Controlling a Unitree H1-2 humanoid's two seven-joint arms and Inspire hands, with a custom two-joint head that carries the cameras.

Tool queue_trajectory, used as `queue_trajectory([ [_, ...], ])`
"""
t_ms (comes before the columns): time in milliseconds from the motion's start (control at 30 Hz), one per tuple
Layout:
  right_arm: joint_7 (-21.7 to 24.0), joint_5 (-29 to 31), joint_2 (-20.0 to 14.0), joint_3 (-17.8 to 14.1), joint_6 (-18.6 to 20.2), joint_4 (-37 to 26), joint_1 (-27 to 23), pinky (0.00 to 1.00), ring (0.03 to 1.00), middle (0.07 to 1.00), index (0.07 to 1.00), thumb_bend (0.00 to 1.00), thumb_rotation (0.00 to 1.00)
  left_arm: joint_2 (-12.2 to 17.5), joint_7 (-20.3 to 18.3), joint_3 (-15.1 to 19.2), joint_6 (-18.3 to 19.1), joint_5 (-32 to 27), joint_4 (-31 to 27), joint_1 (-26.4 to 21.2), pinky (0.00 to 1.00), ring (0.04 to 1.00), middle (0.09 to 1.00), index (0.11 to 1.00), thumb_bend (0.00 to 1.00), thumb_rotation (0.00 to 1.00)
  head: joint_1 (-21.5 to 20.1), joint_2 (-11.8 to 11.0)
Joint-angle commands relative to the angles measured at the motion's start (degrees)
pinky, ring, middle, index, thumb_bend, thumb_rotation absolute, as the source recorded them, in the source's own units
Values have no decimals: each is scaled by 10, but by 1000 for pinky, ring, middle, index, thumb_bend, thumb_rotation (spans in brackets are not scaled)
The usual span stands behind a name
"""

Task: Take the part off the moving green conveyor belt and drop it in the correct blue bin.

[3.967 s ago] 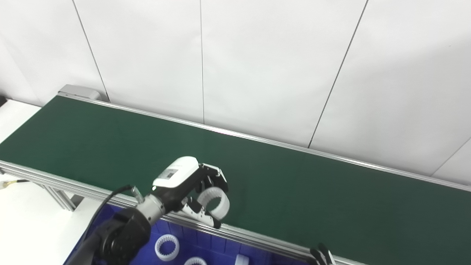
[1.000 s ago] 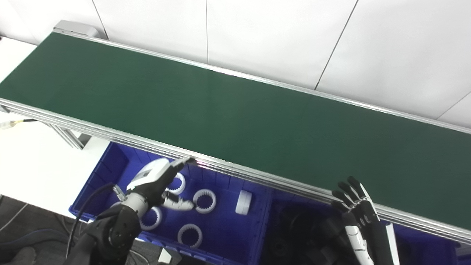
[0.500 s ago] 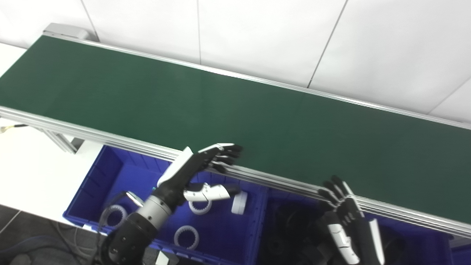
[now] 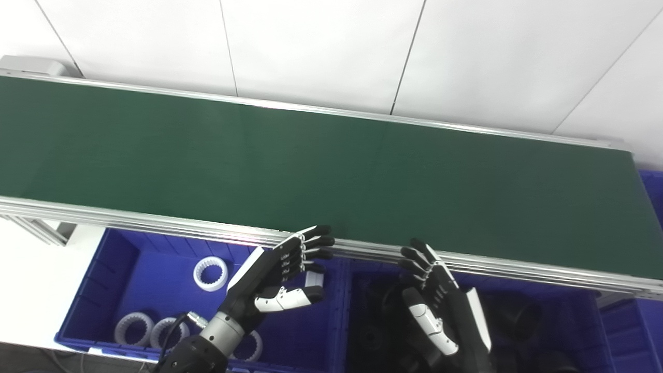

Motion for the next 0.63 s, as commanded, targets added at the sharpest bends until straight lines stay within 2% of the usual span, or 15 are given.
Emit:
queue_trajectory([
  [0,-6,-5,6,3,-12,-18,1,732,809,847,893,584,698,-3,-4,14,-38,-35,3,-9,742,816,862,862,932,407,-9,0],
  [133,-12,-16,11,9,-13,-16,1,730,810,850,896,582,705,-2,-6,25,-58,-47,18,-10,771,831,856,820,909,361,-24,0],
  [167,-13,-19,12,10,-14,-15,1,727,810,851,896,584,717,0,-6,26,-64,-45,20,-10,772,832,850,806,878,388,-24,0],
  [200,-15,-22,14,11,-13,-14,1,724,808,850,895,593,726,1,-3,27,-73,-39,22,-10,759,821,836,793,845,456,-32,-1],
  [267,-18,-23,19,13,-11,-14,1,722,808,850,895,597,730,2,4,30,-83,-32,23,-10,750,813,828,788,830,494,-37,-2],
  [367,-20,-25,25,15,-11,-10,0,720,806,849,895,601,731,3,9,36,-85,-32,24,-7,765,813,828,791,777,642,-44,-3],
  [400,-21,-27,26,16,-12,-9,0,720,806,849,896,599,734,4,9,37,-85,-32,23,-7,767,813,828,793,768,656,-45,-3],
  [600,-29,-35,32,23,-14,-7,-2,718,805,848,898,588,749,0,12,50,-97,-42,23,-3,772,826,837,808,719,626,-48,-3],
])
